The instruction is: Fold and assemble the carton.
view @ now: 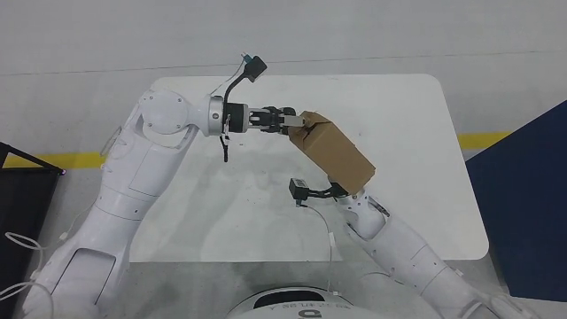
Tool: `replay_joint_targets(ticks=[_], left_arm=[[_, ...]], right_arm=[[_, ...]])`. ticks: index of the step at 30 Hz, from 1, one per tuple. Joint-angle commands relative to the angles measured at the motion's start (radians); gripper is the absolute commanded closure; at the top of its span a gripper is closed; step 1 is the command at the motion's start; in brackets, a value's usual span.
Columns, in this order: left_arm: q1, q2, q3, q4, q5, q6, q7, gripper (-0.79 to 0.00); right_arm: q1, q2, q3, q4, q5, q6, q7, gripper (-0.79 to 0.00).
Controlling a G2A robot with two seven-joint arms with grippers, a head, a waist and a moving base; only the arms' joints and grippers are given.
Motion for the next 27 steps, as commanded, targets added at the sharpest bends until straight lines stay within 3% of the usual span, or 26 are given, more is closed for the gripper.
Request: replay_joint_targets(ticks=[1, 11, 17, 21, 23, 27], left_arm=[[0.008, 0.001, -0.005, -0.002, -0.024, -0.003, -0.001, -0.471], [0.031, 0.01, -0.015, -0.012, -0.042, -0.009, -0.016, -0.394], [0.035, 0.014, -0.015, -0.028, -0.017, -0.002, -0.001, -0.413], [0.045, 0.021, -0.027, -0.046, 0.013, 0.003, 0.004, -0.459], [0.054, 0.024, -0.031, -0.056, 0.02, 0.007, 0.001, -0.517], [0.062, 0.029, -0.032, -0.065, 0.037, 0.019, -0.006, -0.536]], right_arm=[[-0.002, -0.001, 0.003, 0.001, 0.0, 0.0, -0.001, 0.0], [-0.009, -0.006, 0.01, -0.001, 0.0, 0.0, -0.019, 0.0], [-0.016, -0.008, 0.014, -0.004, 0.0, 0.0, -0.027, 0.0], [-0.023, -0.009, 0.019, -0.005, 0.0, 0.0, -0.03, 0.0], [-0.027, -0.009, 0.022, -0.008, 0.0, 0.0, -0.031, 0.0], [-0.033, -0.008, 0.028, -0.015, 0.0, 0.0, -0.036, 0.0]])
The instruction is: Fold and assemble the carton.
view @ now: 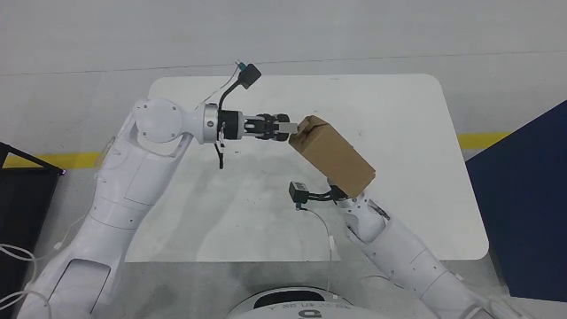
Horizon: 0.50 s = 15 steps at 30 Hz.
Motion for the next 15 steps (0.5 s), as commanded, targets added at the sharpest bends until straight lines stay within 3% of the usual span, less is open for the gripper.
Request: replay_joint_targets(ticks=[1, 10, 15], left_arm=[[0.003, 0.001, 0.002, -0.004, 0.0, 0.001, 0.003, -0.523], [-0.01, 0.001, 0.025, -0.015, 0.018, 0.006, 0.016, -0.496], [-0.009, 0.002, 0.028, -0.026, 0.008, -0.004, 0.02, -0.551]], right_arm=[[-0.003, 0.0, 0.002, -0.006, 0.0, 0.0, -0.002, 0.0], [-0.008, 0.0, 0.005, -0.022, 0.0, 0.0, -0.02, 0.0], [-0.014, 0.0, 0.007, -0.022, 0.0, 0.0, -0.019, 0.0]])
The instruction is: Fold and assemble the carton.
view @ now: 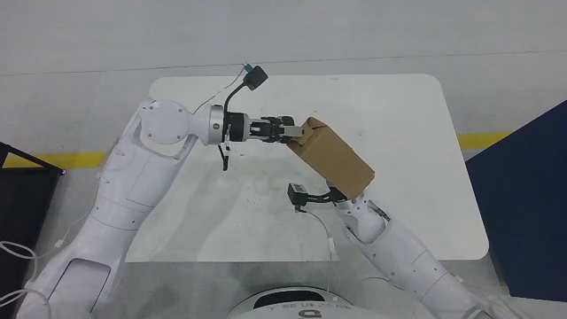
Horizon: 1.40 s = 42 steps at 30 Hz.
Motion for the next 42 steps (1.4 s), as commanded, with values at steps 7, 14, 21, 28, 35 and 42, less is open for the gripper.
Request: replay_joint_targets(ticks=[7, 14, 21, 28, 35, 42], left_arm=[[-0.003, 0.004, 0.009, -0.002, 0.028, 0.006, -0.003, -0.557], [-0.009, 0.006, 0.019, -0.003, 0.052, 0.019, 0.014, -0.496], [-0.009, 0.009, 0.02, -0.007, 0.062, 0.02, 0.019, -0.483], [-0.016, 0.01, 0.031, -0.007, 0.098, 0.042, 0.037, -0.419], [-0.015, 0.012, 0.021, -0.002, 0.034, 0.014, 0.024, -0.653], [0.007, 0.022, -0.025, 0.026, -0.031, -0.011, 0.012, -0.785]], right_arm=[[-0.007, 0.001, 0.005, -0.01, 0.0, 0.0, -0.004, 0.0], [-0.01, 0.001, 0.006, -0.02, 0.0, 0.0, -0.008, 0.0], [-0.01, 0.001, 0.004, -0.023, 0.0, 0.0, -0.008, 0.0], [-0.006, 0.0, 0.0, -0.022, 0.0, 0.0, -0.008, 0.0], [-0.005, 0.0, -0.001, -0.019, 0.0, 0.0, -0.005, 0.0], [-0.001, 0.0, 0.0, -0.018, 0.0, 0.0, -0.005, 0.0]])
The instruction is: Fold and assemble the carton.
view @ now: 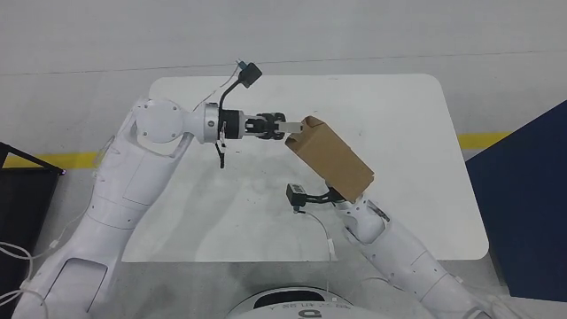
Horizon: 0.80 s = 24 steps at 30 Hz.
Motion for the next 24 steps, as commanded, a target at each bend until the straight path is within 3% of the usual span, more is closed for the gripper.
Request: replay_joint_targets(ticks=[1, 7, 14, 22, 24], left_arm=[[0.013, 0.005, -0.018, 0.006, -0.002, -0.002, 0.005, -0.785], [0.063, 0.018, -0.071, 0.032, -0.004, 0.026, 0.05, -0.785], [0.033, 0.01, -0.015, 0.057, 0.018, 0.055, 0.05, -0.779], [-0.043, -0.01, 0.066, 0.109, 0.01, 0.07, 0.027, -0.619], [-0.054, -0.014, 0.08, 0.121, 0.002, 0.065, 0.022, -0.613]], right_arm=[[0.001, 0.0, 0.001, 0.001, 0.0, 0.0, 0.0, 0.0], [0.005, 0.0, 0.0, 0.002, 0.0, 0.0, 0.004, 0.0], [0.014, -0.003, -0.007, 0.004, 0.0, 0.0, 0.002, 0.0], [0.015, -0.003, -0.007, 0.006, 0.0, 0.0, 0.003, 0.0], [0.013, -0.003, -0.005, 0.005, 0.0, 0.0, 0.003, 0.0]])
